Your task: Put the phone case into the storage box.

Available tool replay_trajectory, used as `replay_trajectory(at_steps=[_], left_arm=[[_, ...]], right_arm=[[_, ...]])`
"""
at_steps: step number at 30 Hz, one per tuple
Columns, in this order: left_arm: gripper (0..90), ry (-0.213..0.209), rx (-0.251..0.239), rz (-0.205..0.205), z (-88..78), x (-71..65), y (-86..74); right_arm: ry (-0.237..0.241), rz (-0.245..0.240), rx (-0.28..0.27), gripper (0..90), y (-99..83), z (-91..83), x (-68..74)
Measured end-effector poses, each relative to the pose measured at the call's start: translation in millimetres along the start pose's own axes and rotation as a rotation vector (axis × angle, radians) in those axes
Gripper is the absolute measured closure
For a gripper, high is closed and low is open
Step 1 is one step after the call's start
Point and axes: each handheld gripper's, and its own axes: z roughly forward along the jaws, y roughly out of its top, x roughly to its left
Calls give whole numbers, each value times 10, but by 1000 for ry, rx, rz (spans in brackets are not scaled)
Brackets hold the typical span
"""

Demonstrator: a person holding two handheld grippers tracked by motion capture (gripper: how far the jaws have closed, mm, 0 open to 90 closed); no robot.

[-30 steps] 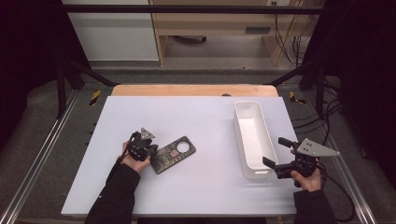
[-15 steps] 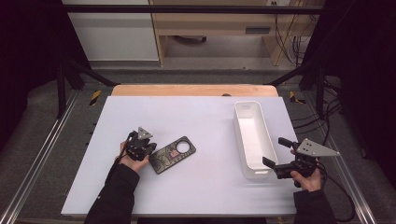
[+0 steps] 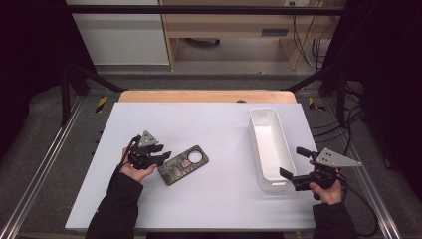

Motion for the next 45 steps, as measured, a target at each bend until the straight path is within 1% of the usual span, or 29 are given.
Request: replay_trajectory(at_steps=[1,2,3,4,5,6,8,9,11,12,13,14,15,17,18,19,20,22,23,27,28,30,32,35,38,42,45], left_arm=[[475,-10,-7,-2,-8,-2,7],[475,-20,-18,-3,-19,-4,16],[457,-28,-24,-5,-30,-6,25],[423,-34,-32,-10,-40,-10,35],[395,-42,-42,-4,-55,-18,50],[358,-46,-45,-5,-64,-22,59],[331,-48,-51,-3,-84,-28,77],[325,-40,-59,8,-95,-34,86],[319,-50,-63,35,-99,-49,102],[281,-52,-57,52,-96,-58,109],[275,-45,-61,64,-93,-69,115],[242,-40,-64,68,-90,-75,119],[242,-37,-62,73,-87,-81,127],[221,-23,-66,75,-93,-83,144],[186,-21,-74,71,-99,-83,150],[135,-24,-74,55,-107,-83,158],[135,-25,-68,45,-115,-85,166],[73,-21,-54,29,-118,-95,179],[56,-19,-47,26,-116,-99,187],[40,-31,-32,47,-96,-121,207],[37,-35,-25,45,-89,-127,215],[31,-58,-14,49,-80,-141,234],[16,-69,-6,56,-75,-161,256],[0,-89,7,81,-67,-185,290],[0,-100,25,92,-52,-198,328],[0,-109,29,83,-21,-198,357],[0,-112,46,81,9,-206,364]], right_arm=[[-1,-1,-1,4,2,-3,0],[-1,-1,-1,4,2,-3,0],[0,-1,-1,4,3,-3,0],[0,-2,-1,4,3,-4,0],[0,-1,-1,4,3,-4,0],[-1,-2,-2,4,3,-5,-1],[0,-1,-2,4,4,-5,-1],[-1,-1,-2,4,5,-6,-1],[-1,-1,-3,4,6,-9,-3],[-2,1,-4,4,7,-10,-3],[-1,0,-4,4,7,-12,-3],[-2,-2,-5,4,10,-15,-3],[-2,-2,-5,4,10,-15,-3],[-2,-1,-9,4,14,-21,-2],[-2,-1,-9,4,16,-25,-2],[-2,2,-11,4,18,-29,-3],[-2,2,-11,4,18,-29,-3],[-2,1,-12,4,18,-30,-3],[-2,1,-11,4,18,-30,-3],[-2,-1,-10,4,17,-26,-2],[-1,1,-10,4,15,-25,-3],[-2,1,-9,4,14,-24,-5],[-2,1,-10,4,15,-27,-5],[0,1,-11,4,17,-29,-5],[2,-1,-14,4,19,-30,-4],[-1,-3,-15,4,20,-32,-7],[0,-1,-15,4,21,-35,-7]])
